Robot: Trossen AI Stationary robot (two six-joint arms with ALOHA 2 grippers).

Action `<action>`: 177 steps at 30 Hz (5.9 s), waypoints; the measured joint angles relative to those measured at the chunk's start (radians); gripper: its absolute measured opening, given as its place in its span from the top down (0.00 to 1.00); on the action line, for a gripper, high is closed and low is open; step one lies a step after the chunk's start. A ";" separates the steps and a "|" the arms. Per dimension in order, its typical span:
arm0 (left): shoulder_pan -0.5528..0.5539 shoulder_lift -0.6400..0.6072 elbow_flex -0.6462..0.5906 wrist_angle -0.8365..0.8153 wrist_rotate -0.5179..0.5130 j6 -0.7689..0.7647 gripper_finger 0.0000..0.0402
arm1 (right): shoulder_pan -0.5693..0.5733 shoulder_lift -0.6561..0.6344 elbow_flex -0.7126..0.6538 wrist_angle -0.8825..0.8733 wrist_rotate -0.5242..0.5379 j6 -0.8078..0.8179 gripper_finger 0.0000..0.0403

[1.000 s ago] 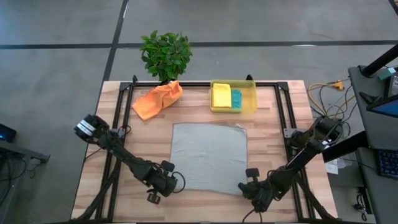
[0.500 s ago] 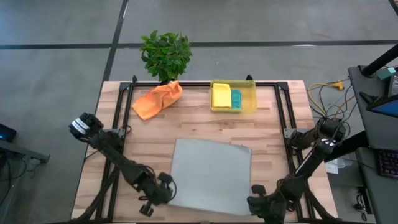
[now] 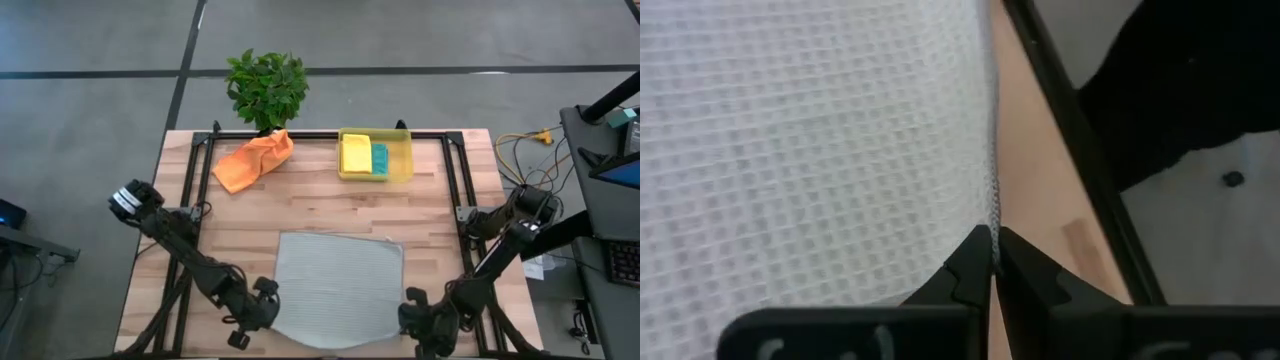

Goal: Fold microfiber towels
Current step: Fold the gray microfiber towel

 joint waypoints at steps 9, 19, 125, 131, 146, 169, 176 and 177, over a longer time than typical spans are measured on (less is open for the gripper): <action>0.052 -0.161 -0.162 0.032 -0.082 -0.077 1.00 | -0.023 -0.145 -0.157 0.006 0.075 0.110 0.98; 0.210 -0.338 -0.301 0.074 -0.130 -0.068 1.00 | -0.131 -0.318 -0.304 0.006 0.076 0.113 0.98; 0.632 -0.077 -0.240 0.116 -0.143 0.344 1.00 | -0.462 -0.164 -0.267 0.033 0.062 0.323 0.98; 0.626 -0.024 -0.243 0.091 -0.080 0.254 1.00 | -0.476 -0.018 -0.196 -0.011 0.041 0.373 0.98; 0.405 -0.010 -0.250 0.110 -0.002 -0.162 1.00 | -0.729 -0.003 -0.174 -0.083 0.051 0.068 0.98; 0.210 0.202 -0.013 0.232 -0.089 -0.387 1.00 | -0.977 0.053 -0.100 0.105 -0.045 -0.323 0.98; 0.209 0.274 0.079 0.241 -0.065 -0.333 1.00 | -1.014 0.196 0.066 0.110 -0.110 -0.429 0.98; 0.209 0.283 0.090 0.241 -0.065 -0.333 1.00 | -1.017 0.217 0.090 0.109 -0.118 -0.438 0.98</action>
